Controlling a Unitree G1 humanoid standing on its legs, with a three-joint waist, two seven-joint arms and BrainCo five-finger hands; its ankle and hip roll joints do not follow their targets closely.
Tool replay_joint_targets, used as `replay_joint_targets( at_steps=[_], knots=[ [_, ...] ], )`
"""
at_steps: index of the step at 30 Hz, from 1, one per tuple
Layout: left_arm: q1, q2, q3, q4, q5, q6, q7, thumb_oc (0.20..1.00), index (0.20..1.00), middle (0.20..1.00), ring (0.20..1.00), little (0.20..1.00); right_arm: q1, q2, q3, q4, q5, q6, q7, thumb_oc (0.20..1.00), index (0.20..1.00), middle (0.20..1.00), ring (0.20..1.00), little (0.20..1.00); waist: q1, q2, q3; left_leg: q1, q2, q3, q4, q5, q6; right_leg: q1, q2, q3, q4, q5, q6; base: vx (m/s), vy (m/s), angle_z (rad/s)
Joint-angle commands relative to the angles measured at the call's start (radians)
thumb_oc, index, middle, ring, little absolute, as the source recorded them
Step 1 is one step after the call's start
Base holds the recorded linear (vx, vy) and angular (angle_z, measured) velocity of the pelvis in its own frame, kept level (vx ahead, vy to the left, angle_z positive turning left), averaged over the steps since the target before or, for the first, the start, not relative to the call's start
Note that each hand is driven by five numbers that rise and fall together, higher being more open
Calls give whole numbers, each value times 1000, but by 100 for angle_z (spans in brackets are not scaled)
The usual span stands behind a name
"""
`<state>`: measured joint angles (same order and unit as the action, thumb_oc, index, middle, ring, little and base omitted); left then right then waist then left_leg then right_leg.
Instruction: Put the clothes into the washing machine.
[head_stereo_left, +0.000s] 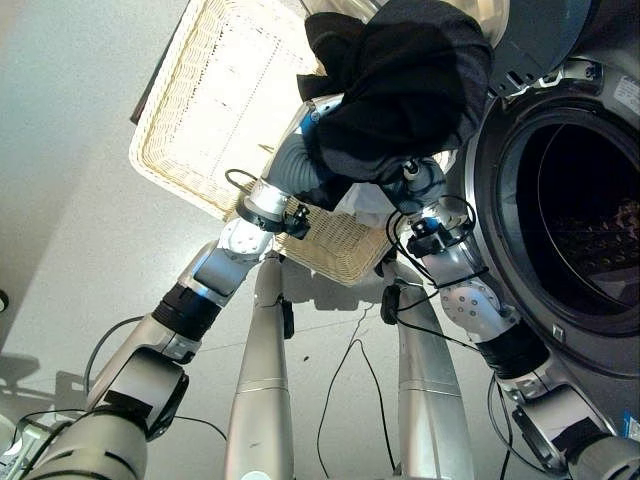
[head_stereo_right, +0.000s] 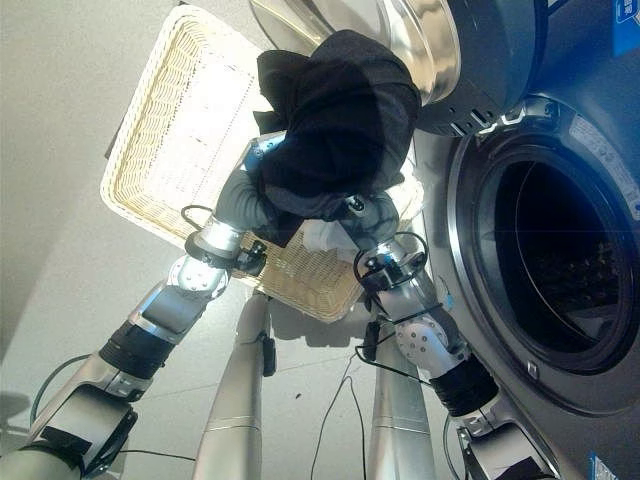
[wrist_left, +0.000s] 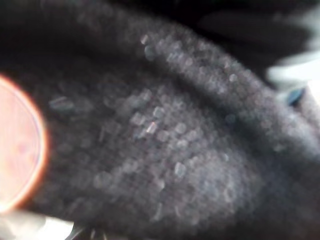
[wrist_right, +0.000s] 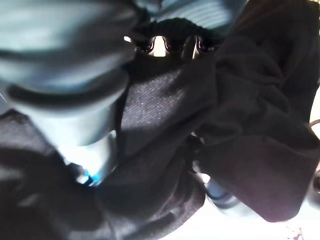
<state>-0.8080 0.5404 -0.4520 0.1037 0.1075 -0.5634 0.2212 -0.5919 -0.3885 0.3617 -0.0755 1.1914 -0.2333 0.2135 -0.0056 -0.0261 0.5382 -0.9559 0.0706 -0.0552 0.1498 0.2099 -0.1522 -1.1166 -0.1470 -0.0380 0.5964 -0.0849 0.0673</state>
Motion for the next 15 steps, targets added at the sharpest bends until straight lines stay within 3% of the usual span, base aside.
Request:
replay_joint_targets(
  at_steps=[1,10,12,13,14,15],
  knots=[
    [-40,-23,-63,-58,99,-5,-4,200,200,200,200,200,-44,40,52,-153,6,-25,131,200,200,200,200,200,-19,-6,-18,-16,-115,14,103,-70,69,98,70,-84,-352,291,75,0,0,0],
    [-41,-19,-69,-49,110,19,21,200,200,200,200,200,-46,43,58,-149,21,-55,140,200,200,200,200,200,-19,-3,-18,-20,-116,13,103,-68,67,93,71,-83,-353,295,77,0,0,0],
    [-29,-22,-63,-43,143,85,95,209,209,209,209,209,-43,52,55,-143,49,-57,151,200,200,200,200,200,-18,0,-18,-20,-118,11,104,-68,67,92,73,-81,-352,294,76,0,0,0],
    [-26,-23,-61,-39,152,104,118,445,445,445,445,445,-42,55,54,-142,55,-60,153,200,200,200,200,200,-17,0,-18,-20,-117,11,104,-68,67,93,72,-82,-353,293,75,0,0,0],
    [-23,-23,-60,-33,165,123,146,583,583,583,583,583,-42,57,52,-142,62,-62,153,200,200,200,200,200,-16,0,-18,-20,-116,12,103,-67,67,94,71,-82,-353,293,76,0,0,0],
    [-16,-22,-54,-26,176,149,179,1000,1000,1000,1000,1000,-40,59,48,-141,75,-69,156,200,200,200,200,200,-15,0,-18,-21,-116,10,104,-67,67,94,70,-81,-354,293,75,0,0,0]
  ],
)
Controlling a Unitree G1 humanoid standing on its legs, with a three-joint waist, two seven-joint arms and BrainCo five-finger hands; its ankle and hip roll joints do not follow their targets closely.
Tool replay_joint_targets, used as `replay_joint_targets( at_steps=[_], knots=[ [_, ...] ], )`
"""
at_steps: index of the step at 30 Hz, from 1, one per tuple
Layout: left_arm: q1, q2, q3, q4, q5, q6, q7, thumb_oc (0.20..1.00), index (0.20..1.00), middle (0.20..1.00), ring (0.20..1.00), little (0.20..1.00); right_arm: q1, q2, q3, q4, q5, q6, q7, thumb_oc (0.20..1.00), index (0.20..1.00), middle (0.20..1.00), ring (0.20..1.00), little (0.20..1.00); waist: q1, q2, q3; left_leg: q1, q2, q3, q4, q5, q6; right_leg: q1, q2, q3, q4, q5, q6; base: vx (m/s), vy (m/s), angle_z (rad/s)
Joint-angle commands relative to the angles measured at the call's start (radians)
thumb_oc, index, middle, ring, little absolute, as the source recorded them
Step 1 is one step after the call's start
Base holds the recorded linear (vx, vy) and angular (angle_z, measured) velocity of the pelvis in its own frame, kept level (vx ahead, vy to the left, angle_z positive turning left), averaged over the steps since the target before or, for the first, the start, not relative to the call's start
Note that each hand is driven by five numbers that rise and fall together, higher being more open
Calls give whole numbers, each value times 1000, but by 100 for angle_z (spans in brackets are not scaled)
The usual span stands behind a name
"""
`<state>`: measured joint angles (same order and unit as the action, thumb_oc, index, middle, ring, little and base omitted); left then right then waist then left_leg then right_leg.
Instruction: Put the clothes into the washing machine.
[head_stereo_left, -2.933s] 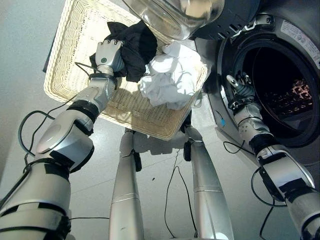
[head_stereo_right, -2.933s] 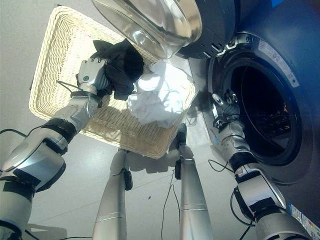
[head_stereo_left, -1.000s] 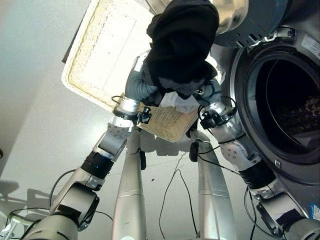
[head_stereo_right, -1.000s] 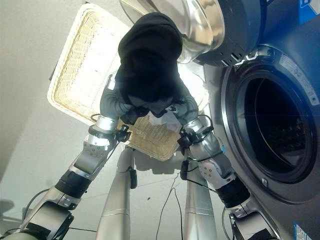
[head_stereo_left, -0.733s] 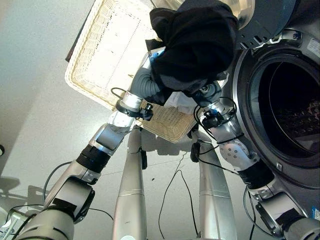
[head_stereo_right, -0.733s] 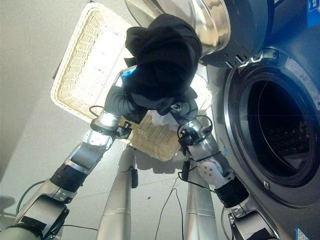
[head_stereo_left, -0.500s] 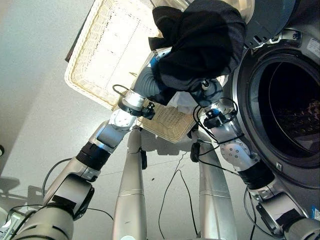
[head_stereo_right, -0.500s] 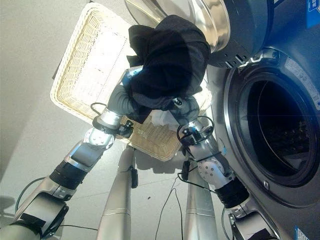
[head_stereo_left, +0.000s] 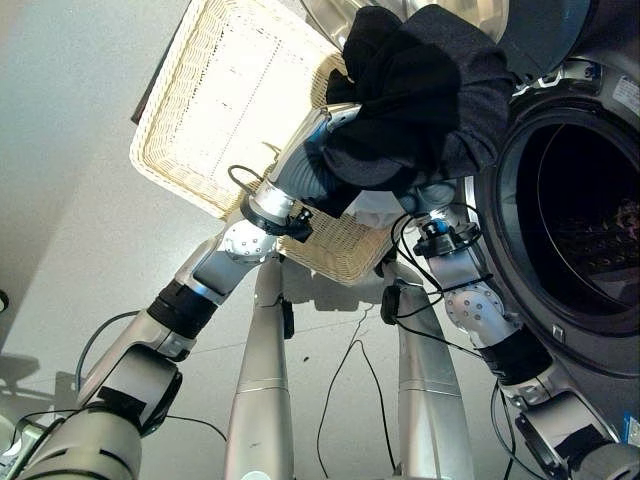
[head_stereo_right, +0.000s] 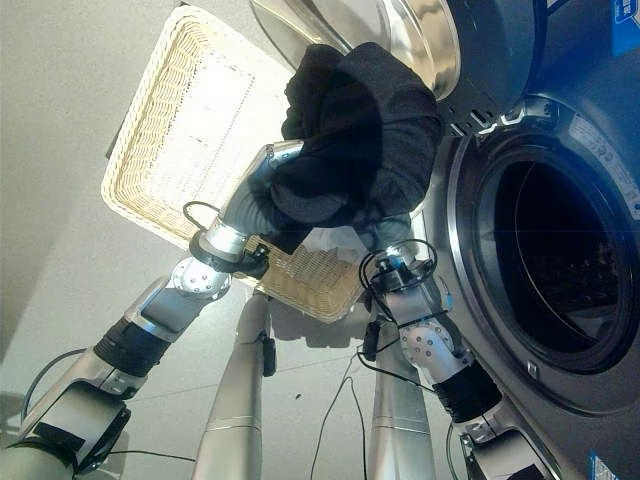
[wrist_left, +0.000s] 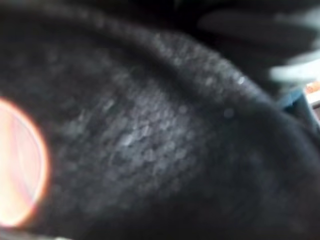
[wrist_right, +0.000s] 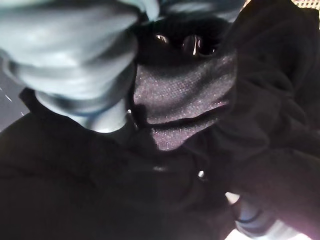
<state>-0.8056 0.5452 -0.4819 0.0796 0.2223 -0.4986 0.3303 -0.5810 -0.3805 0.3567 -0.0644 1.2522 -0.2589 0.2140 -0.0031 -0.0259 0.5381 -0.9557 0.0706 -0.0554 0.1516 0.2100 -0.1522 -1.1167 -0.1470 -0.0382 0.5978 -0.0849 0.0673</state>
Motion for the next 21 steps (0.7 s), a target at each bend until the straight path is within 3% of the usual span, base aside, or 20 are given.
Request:
replay_joint_targets(
  at_steps=[1,10,21],
  knots=[
    [-13,-26,-21,-3,63,93,83,1000,1000,1000,1000,1000,-50,51,49,-154,18,-45,157,200,200,200,200,200,-17,0,-18,-22,-116,10,103,-67,67,94,70,-81,-356,294,76,0,0,0],
    [43,-47,37,9,90,145,296,1000,1000,1000,1000,1000,-37,81,15,-159,70,-69,171,200,200,200,200,200,-6,1,-18,-23,-115,5,95,-64,66,97,67,-91,-358,292,79,0,0,0],
    [75,-57,97,24,118,169,380,1000,1000,1000,1000,1000,-28,108,-37,-169,102,-87,175,200,200,200,200,200,0,1,-18,-24,-112,4,92,-63,62,95,65,-97,-353,290,80,0,0,0]
  ],
)
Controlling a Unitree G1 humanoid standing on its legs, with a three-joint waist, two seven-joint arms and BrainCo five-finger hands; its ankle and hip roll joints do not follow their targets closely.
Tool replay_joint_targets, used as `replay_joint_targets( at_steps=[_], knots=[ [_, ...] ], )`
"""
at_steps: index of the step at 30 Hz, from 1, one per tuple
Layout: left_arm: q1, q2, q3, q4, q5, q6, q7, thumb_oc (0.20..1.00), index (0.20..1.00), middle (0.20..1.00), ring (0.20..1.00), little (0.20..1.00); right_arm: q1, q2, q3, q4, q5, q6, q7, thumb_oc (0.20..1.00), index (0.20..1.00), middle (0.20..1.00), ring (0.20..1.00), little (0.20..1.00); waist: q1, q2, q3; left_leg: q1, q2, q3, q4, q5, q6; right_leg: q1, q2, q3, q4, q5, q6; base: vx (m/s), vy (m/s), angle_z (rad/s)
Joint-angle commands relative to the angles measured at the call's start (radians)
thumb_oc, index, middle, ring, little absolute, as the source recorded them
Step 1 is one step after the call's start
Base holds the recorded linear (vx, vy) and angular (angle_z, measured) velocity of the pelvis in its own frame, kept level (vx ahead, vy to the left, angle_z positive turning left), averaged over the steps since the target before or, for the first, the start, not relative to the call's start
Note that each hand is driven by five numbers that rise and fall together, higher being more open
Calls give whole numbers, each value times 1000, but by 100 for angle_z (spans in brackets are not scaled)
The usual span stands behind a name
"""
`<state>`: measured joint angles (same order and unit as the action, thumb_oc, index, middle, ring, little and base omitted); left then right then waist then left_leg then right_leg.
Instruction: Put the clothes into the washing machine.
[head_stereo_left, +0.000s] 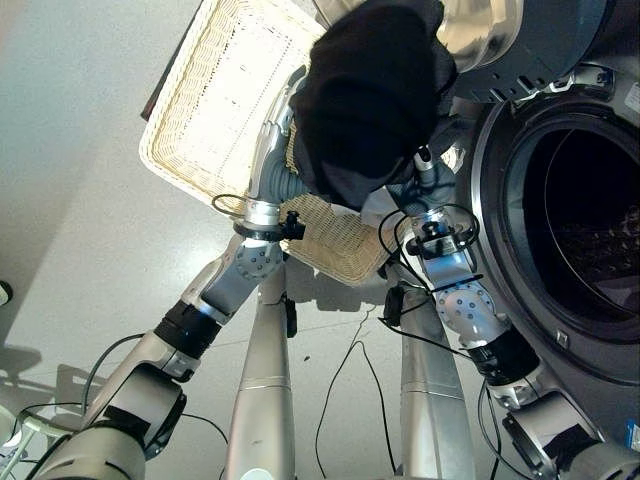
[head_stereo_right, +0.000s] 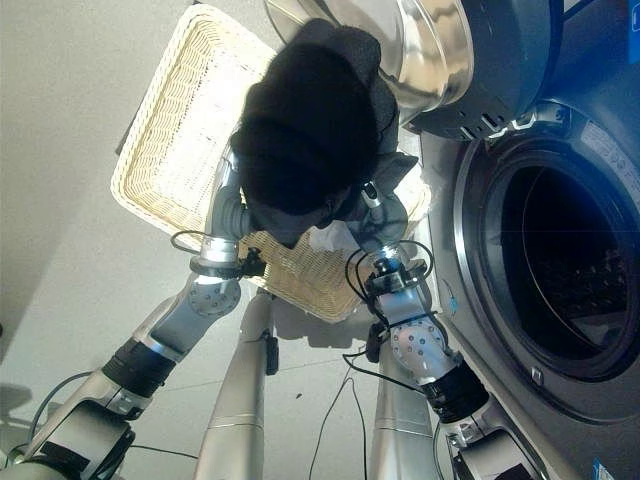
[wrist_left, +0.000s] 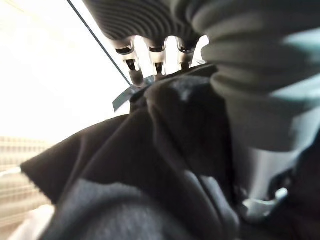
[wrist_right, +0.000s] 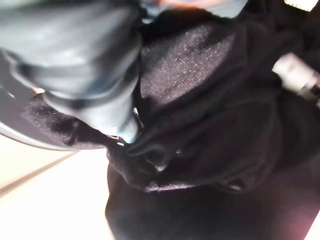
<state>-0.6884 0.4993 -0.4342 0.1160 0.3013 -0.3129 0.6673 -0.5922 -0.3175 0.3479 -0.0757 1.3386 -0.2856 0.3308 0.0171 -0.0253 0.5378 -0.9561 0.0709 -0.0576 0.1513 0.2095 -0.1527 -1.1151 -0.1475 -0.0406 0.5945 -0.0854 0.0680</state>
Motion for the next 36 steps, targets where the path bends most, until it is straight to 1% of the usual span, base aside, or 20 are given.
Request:
replay_joint_targets(
  at_steps=[1,8,12,18,20,22,27,29,31,35,36],
  knots=[
    [-38,-8,60,-7,29,-18,52,1000,1000,1000,1000,1000,-13,48,-43,-162,30,-71,62,200,200,200,200,200,-19,2,-18,-22,-112,6,91,-61,62,94,64,-95,-350,290,80,0,0,0],
    [-28,-1,93,12,-7,-36,76,1000,1000,1000,1000,1000,-6,51,-85,-160,44,-89,75,200,200,200,200,200,-20,2,-18,-21,-108,9,91,-61,59,97,63,-95,-349,290,81,0,0,0],
    [-17,-1,113,19,-25,-53,88,1000,1000,1000,1000,1000,2,52,-110,-159,89,-71,101,200,200,200,200,200,-20,1,-18,-19,-106,9,89,-62,59,97,63,-96,-346,288,81,0,0,0],
    [-20,-6,120,32,-27,-39,83,1000,1000,1000,1000,1000,8,65,-119,-162,120,-33,136,200,200,200,200,200,-22,-1,-18,-16,-106,9,86,-60,58,100,63,-96,-348,291,82,0,0,0],
    [-18,-7,121,41,-32,-35,86,1000,1000,1000,1000,1000,9,68,-121,-156,128,-33,148,200,200,200,200,200,-22,-2,-18,-13,-105,9,83,-60,57,102,62,-98,-349,291,82,0,0,0],
    [-15,-7,125,56,-41,-33,96,1000,1000,1000,1000,1000,9,68,-126,-150,136,-35,155,200,200,200,200,200,-22,-2,-18,-11,-103,10,82,-59,56,104,62,-98,-349,291,83,0,0,0],
    [-17,-2,135,118,-70,-44,162,1000,1000,1000,1000,1000,8,61,-147,-112,175,-23,173,200,200,200,200,200,-26,-2,-18,-11,-101,12,87,-61,53,105,63,-95,-346,289,83,0,0,0],
    [-24,0,136,158,-81,-54,191,1000,1000,1000,1000,1000,8,51,-155,-71,196,-1,182,200,200,200,200,200,-28,-4,-18,-8,-99,14,89,-63,51,107,63,-93,-343,288,84,0,0,0],
    [-34,4,135,207,-111,-71,215,1000,1000,1000,1000,1000,4,24,-173,1,249,25,183,200,200,200,200,200,-30,-8,-18,-3,-96,16,89,-65,47,112,64,-92,-343,287,86,0,0,0],
    [-54,12,130,295,-149,-104,245,1000,1000,1000,1000,1000,-6,-41,-203,173,346,74,196,200,200,200,200,200,-34,-12,-18,0,-91,21,90,-67,41,115,65,-89,-344,287,87,0,0,0],
    [-62,17,124,327,-150,-111,260,1000,1000,1000,1000,1000,-7,-71,-210,264,374,83,200,200,200,200,200,200,-35,-13,-18,2,-90,23,89,-67,40,116,66,-89,-345,288,87,0,0,0]
  ],
)
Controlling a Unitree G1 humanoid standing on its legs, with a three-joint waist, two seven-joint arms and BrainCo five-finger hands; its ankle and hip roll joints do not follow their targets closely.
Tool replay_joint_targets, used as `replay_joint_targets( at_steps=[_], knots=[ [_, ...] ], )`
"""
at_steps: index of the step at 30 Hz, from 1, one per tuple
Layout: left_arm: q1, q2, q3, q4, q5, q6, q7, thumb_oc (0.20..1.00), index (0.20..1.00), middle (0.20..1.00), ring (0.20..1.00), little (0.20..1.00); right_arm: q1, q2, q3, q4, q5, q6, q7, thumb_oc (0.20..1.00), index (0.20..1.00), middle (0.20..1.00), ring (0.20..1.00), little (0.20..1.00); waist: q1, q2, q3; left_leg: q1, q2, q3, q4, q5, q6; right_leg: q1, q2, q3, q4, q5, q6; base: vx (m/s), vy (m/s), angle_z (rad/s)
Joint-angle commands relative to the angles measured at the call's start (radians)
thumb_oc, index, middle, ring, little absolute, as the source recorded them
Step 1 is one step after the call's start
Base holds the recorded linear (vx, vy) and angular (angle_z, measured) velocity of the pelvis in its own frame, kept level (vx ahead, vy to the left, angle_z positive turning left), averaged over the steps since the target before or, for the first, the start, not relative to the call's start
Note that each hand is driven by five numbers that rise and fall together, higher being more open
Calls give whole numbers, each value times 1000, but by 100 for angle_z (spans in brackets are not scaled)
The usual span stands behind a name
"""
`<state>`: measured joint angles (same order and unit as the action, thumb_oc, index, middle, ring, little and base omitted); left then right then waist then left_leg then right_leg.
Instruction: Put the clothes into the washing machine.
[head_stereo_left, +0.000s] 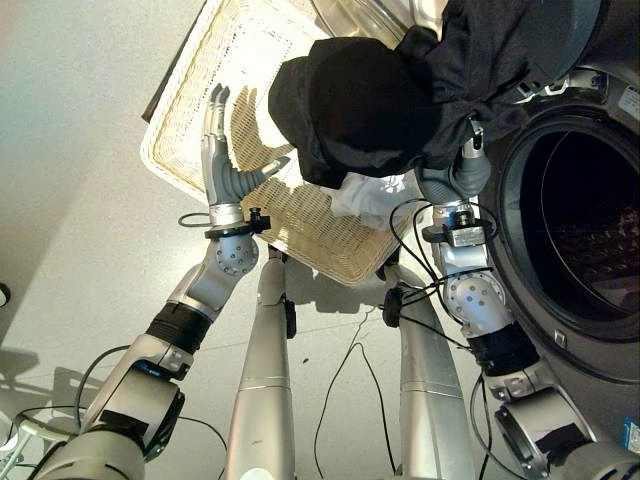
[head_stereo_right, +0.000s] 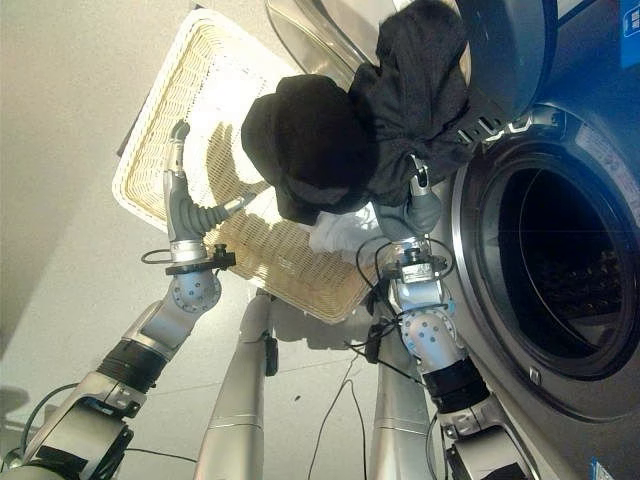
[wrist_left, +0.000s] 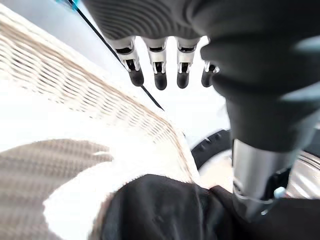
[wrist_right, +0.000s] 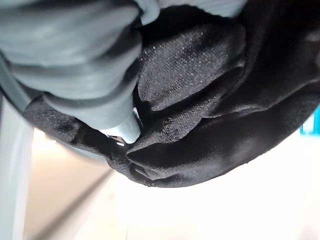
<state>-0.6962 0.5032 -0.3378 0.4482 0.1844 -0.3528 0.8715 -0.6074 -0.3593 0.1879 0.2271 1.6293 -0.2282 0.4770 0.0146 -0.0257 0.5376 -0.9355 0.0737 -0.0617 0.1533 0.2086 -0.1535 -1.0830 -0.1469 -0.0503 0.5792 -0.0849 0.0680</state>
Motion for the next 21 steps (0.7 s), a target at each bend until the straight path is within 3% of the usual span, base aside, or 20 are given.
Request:
replay_joint_targets(
  at_steps=[1,6,13,21],
  knots=[
    [-67,22,21,36,-51,-86,65,1000,1000,1000,1000,1000,10,-71,-66,87,159,55,89,200,200,200,200,200,-36,-14,-18,-18,-90,30,87,-67,39,84,68,-78,-332,290,87,0,0,0],
    [-88,32,0,121,-79,-119,92,1000,1000,1000,1000,1000,13,-135,-88,313,261,81,122,200,200,200,200,200,-44,-18,-18,-15,-85,36,84,-69,38,87,75,-74,-335,293,85,1,3,-1],
    [-146,49,-36,237,-108,-117,125,1000,1000,1000,1000,1000,-15,-205,-146,621,306,117,39,200,200,200,200,200,-55,-19,-18,-27,-75,41,94,-79,39,76,83,-62,-331,292,81,6,18,-6],
    [-189,58,-53,294,-120,-85,107,1000,1000,1000,1000,1000,-39,-221,-198,713,294,66,-39,200,200,200,200,200,-61,-20,-18,-45,-77,36,101,-76,43,61,84,-56,-331,301,77,3,5,-3]
  ],
)
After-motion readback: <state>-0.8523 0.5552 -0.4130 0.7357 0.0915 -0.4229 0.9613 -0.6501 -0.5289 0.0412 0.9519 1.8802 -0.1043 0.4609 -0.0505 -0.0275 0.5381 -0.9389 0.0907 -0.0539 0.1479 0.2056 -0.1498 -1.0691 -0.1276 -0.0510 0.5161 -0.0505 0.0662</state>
